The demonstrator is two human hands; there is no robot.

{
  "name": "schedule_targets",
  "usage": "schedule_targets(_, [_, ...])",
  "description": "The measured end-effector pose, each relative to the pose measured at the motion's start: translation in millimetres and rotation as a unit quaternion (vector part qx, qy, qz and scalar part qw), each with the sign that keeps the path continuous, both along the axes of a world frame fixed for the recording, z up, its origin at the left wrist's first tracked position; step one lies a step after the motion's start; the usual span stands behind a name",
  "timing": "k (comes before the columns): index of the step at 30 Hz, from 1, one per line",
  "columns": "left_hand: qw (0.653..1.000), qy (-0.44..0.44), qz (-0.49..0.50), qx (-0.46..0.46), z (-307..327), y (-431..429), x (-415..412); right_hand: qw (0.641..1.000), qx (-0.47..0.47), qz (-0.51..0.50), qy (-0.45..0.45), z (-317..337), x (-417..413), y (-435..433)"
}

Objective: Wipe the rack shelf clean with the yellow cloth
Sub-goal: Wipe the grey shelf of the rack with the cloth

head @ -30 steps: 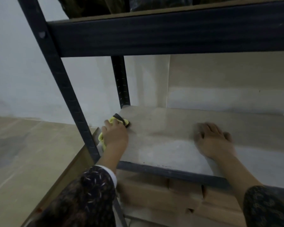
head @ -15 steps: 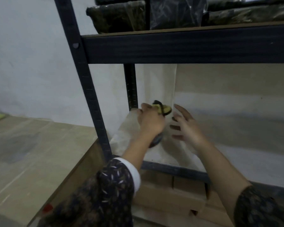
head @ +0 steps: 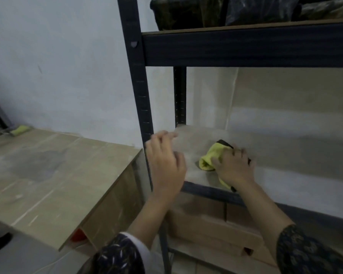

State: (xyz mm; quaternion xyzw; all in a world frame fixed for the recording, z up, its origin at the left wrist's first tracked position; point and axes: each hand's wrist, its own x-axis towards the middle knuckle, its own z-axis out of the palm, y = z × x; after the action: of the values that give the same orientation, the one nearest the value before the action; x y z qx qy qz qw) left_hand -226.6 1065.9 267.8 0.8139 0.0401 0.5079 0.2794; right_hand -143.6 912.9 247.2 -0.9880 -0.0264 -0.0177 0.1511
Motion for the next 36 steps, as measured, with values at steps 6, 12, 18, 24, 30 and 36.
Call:
schedule_targets(6, [0.998, 0.018, 0.0, -0.068, 11, 57, 19, 0.997, -0.066, 0.023, -0.045, -18, -5, 25])
schedule_targets(12, [0.98, 0.07, -0.159, -0.094, 6, 69, 30, 0.965, 0.02, 0.261, 0.008, -10, -5, 59])
schedule_targets(18, [0.979, 0.046, -0.169, -0.107, 1, 68, 33, 0.922, 0.044, 0.377, 0.08, -5, 10, 98])
schedule_targets(24, [0.978, 0.033, -0.173, -0.108, 2, 68, 35, 0.899, 0.107, 0.403, 0.137, 12, 29, 118])
schedule_targets(30, [0.981, 0.036, -0.166, -0.09, 3, 68, 34, 0.926, 0.177, 0.333, 0.022, 9, 40, 135])
schedule_targets(36, [0.98, 0.036, -0.175, -0.093, 4, 70, 33, 0.923, 0.33, 0.168, -0.1, 41, 48, 85])
